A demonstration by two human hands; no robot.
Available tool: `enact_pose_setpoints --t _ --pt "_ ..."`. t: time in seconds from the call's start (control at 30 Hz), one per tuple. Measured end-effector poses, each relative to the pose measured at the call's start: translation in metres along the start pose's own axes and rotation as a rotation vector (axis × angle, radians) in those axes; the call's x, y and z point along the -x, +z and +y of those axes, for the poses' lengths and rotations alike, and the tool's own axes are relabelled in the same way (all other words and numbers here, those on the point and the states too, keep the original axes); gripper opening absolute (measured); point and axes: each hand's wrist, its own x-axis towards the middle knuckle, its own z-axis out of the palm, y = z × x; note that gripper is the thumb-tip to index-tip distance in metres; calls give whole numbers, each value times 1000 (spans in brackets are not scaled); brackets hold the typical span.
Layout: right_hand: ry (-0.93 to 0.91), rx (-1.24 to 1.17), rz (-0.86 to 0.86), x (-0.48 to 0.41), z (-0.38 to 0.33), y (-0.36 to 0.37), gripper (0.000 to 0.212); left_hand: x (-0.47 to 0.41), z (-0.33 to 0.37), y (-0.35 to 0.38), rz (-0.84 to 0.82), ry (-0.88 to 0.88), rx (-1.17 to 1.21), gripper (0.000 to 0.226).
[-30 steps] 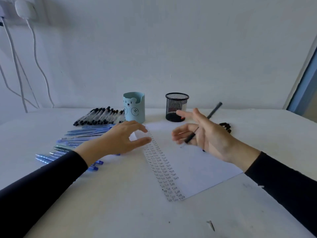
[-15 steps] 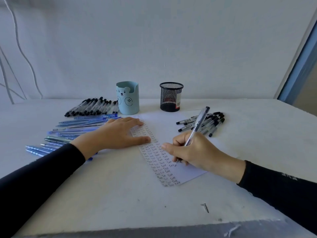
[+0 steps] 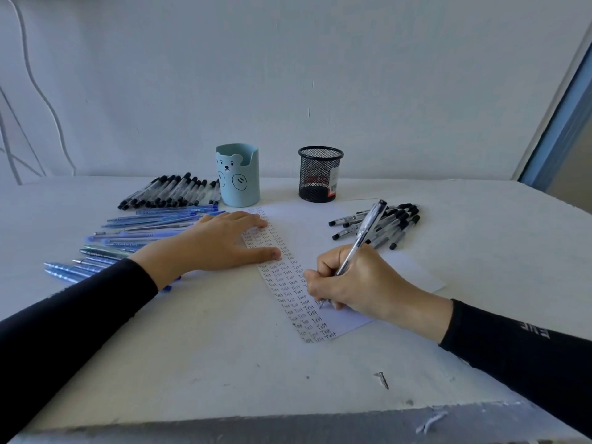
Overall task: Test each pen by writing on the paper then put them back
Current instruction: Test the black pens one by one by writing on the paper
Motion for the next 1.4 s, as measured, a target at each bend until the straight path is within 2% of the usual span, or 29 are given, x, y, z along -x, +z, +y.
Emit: enact_pose_setpoints --t 0.1,0.6,0.8,1.03,1.23,1.4 --pt "-6 -11 18 -1 0 -1 53 0 0 0 0 -2 -3 108" --pt "4 4 -2 1 -2 -2 48 0 0 0 -12 -8 1 110" --pt "24 -20 -10 0 -2 -4 53 0 0 0 -6 -4 4 108" --pt "23 -3 -3 0 -3 -4 47 2 2 -2 -17 -8 5 108" --pt "12 10 15 -2 1 -4 55 1 1 -1 -17 -5 6 108" --pt "12 20 18 -4 5 -3 49 2 2 -2 -19 -5 3 110"
